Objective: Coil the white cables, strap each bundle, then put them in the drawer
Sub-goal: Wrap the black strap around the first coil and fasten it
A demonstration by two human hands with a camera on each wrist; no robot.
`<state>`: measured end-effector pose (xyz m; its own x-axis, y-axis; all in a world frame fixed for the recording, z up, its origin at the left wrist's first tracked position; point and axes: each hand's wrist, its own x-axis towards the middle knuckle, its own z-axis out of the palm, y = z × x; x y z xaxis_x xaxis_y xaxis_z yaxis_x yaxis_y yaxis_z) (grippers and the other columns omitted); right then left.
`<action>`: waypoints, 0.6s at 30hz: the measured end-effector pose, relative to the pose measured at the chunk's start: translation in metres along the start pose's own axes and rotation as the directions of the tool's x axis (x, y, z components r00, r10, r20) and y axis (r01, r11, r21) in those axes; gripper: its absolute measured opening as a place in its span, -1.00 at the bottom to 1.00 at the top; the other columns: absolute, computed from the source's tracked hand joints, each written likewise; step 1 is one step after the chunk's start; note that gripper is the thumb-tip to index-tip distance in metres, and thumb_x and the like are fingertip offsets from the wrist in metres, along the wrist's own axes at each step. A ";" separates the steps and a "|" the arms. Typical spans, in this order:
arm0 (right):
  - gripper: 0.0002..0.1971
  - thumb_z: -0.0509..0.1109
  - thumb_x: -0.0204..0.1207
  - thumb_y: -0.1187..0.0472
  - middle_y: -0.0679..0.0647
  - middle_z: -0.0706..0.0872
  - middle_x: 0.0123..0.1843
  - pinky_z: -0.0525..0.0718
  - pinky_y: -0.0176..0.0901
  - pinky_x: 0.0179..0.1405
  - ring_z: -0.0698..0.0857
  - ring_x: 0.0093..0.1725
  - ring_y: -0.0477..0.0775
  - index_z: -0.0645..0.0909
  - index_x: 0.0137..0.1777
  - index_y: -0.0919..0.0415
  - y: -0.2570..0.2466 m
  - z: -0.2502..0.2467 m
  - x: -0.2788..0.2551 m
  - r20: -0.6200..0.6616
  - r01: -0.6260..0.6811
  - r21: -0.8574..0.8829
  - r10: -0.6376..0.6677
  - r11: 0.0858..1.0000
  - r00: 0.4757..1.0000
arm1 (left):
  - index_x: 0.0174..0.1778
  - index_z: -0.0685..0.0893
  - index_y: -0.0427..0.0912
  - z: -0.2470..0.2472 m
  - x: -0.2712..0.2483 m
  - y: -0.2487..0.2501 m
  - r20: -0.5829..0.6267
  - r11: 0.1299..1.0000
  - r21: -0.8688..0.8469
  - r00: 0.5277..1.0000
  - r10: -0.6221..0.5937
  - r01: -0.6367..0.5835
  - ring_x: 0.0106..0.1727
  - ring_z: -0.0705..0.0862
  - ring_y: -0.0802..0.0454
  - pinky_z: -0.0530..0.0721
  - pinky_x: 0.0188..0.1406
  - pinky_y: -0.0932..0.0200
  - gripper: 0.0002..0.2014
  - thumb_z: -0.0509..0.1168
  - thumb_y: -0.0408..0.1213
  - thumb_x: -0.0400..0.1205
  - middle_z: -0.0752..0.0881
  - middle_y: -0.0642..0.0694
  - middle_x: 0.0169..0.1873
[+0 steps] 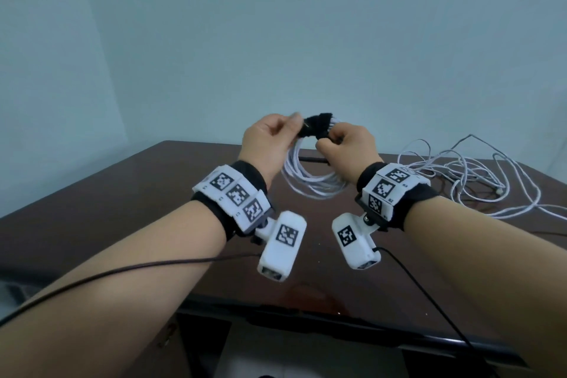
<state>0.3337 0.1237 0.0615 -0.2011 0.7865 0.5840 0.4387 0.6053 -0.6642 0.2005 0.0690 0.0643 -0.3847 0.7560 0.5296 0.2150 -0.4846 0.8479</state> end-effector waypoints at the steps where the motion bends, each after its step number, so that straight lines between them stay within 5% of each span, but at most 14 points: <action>1: -0.63 0.36 0.37 0.25 0.04 0.34 -0.53 0.32 -0.20 -0.47 0.34 -0.47 0.01 0.23 -0.51 0.12 -0.001 0.000 0.001 -0.026 -0.002 0.010 0.002 1.000 1.000 | -0.34 0.67 -0.15 0.001 -0.002 -0.002 0.053 0.990 0.119 0.996 0.068 -0.074 -0.38 0.58 0.17 0.59 -0.27 0.27 -0.80 0.38 -0.24 0.61 0.67 -0.04 -0.41; 5: -0.66 0.33 0.38 0.23 0.10 0.39 -0.49 0.33 -0.20 -0.42 0.38 -0.40 0.03 0.25 -0.51 0.12 -0.002 0.001 0.002 -0.072 -0.016 0.078 0.022 0.997 0.997 | -0.40 0.67 -0.30 0.001 0.000 -0.002 0.227 0.820 0.437 0.927 0.297 -0.370 -0.29 0.59 -0.03 0.56 -0.23 0.16 -0.74 0.41 -0.25 0.57 0.67 -0.16 -0.37; 6: -0.66 0.33 0.38 0.25 0.08 0.37 -0.49 0.32 -0.20 -0.41 0.36 -0.40 0.03 0.24 -0.52 0.12 -0.003 0.000 0.003 -0.079 -0.014 0.095 0.022 0.995 0.997 | -0.39 0.72 -0.33 0.001 0.003 -0.002 0.243 0.789 0.460 0.912 0.330 -0.408 -0.20 0.58 -0.05 0.53 -0.16 0.28 -0.73 0.42 -0.23 0.56 0.69 -0.18 -0.31; 9: -0.69 0.32 0.37 0.29 0.08 0.34 -0.48 0.31 -0.19 -0.39 0.32 -0.41 0.03 0.26 -0.49 0.15 -0.006 -0.003 0.001 -0.047 0.033 0.122 -0.028 0.992 0.999 | -0.30 0.82 -0.25 -0.004 0.009 -0.002 0.178 0.759 0.530 0.925 0.335 -0.377 0.07 0.33 0.07 0.23 0.03 0.62 -0.78 0.44 -0.17 0.54 0.51 -0.01 -0.08; 14: -0.68 0.31 0.39 0.32 0.04 0.30 -0.49 0.28 -0.19 -0.41 0.29 -0.43 0.00 0.26 -0.49 0.16 -0.010 -0.002 -0.005 0.025 0.077 0.113 -0.081 0.991 0.996 | -0.32 0.78 -0.09 -0.012 0.013 -0.012 0.167 0.791 0.543 0.960 0.227 -0.281 0.27 0.28 0.15 0.24 0.28 0.32 -0.83 0.43 -0.13 0.54 0.36 0.15 0.22; 16: -0.76 0.29 0.40 0.32 0.14 0.35 -0.45 0.31 -0.19 -0.39 0.34 -0.40 0.03 0.35 -0.46 0.29 -0.011 -0.001 -0.005 0.031 0.049 0.150 -0.054 0.987 0.998 | -0.34 0.71 -0.05 -0.012 0.014 -0.013 0.209 0.847 0.478 0.966 0.148 -0.234 0.08 0.50 0.30 0.41 0.15 0.27 -0.83 0.42 -0.16 0.56 0.55 0.13 0.08; 18: -0.78 0.28 0.41 0.35 0.17 0.37 -0.42 0.34 -0.18 -0.37 0.35 -0.39 0.05 0.43 -0.39 0.48 -0.011 -0.001 -0.005 0.033 0.002 0.212 -0.009 0.977 0.999 | -0.37 0.64 0.00 -0.011 0.014 -0.012 0.233 0.879 0.444 0.970 0.072 -0.172 -0.38 0.58 0.39 0.49 -0.18 0.30 -0.80 0.40 -0.15 0.58 0.70 0.09 -0.32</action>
<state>0.3308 0.1130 0.0657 -0.2337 0.7846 0.5743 0.2428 0.6191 -0.7469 0.1833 0.0804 0.0613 -0.1481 0.8007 0.5805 0.6541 -0.3609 0.6648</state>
